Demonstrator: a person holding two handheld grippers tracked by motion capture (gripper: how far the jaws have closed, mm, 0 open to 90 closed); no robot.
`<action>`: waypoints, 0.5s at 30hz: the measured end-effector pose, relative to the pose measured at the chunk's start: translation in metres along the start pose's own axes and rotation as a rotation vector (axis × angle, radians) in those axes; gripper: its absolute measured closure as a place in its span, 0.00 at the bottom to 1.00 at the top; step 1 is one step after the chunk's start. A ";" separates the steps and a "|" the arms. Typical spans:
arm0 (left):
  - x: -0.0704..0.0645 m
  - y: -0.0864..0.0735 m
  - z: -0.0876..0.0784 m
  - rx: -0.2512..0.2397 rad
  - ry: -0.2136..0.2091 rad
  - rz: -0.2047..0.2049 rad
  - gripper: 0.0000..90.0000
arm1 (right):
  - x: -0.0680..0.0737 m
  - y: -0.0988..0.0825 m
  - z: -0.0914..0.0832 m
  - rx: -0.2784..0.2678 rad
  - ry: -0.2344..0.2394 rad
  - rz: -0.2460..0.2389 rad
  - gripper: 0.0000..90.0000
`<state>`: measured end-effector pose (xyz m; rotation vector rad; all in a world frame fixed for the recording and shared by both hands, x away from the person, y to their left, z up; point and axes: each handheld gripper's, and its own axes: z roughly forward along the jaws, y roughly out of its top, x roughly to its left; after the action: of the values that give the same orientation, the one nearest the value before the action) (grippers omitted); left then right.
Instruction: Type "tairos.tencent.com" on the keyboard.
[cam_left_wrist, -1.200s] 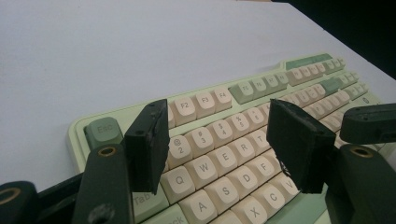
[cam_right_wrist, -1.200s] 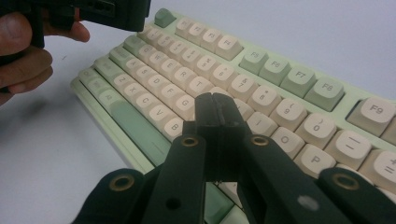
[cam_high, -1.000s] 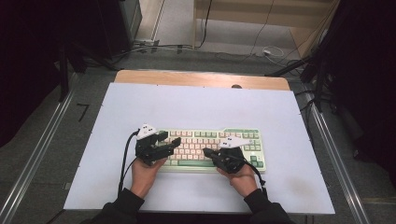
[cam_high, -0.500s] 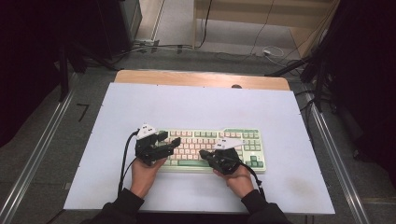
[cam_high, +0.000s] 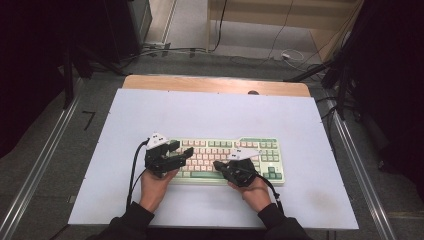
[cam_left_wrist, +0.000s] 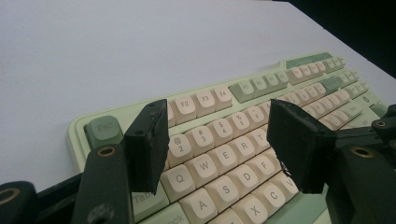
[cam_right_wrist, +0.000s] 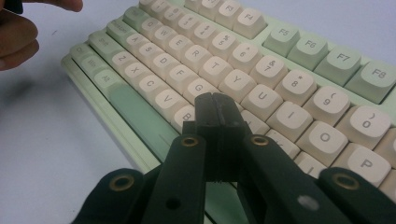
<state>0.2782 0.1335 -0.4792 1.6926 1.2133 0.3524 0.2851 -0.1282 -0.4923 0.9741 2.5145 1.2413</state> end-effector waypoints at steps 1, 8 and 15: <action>0.000 0.000 0.000 0.001 0.001 0.002 0.44 | 0.000 0.000 0.000 0.000 0.001 0.003 0.97; 0.000 0.000 0.000 0.003 -0.001 0.002 0.44 | 0.001 -0.003 0.004 0.013 -0.005 0.003 0.97; 0.000 0.000 0.000 -0.002 0.001 0.001 0.44 | -0.006 0.002 -0.011 -0.053 0.007 0.042 0.91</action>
<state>0.2778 0.1336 -0.4790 1.6918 1.2131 0.3550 0.2859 -0.1384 -0.4846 1.0171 2.4658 1.3183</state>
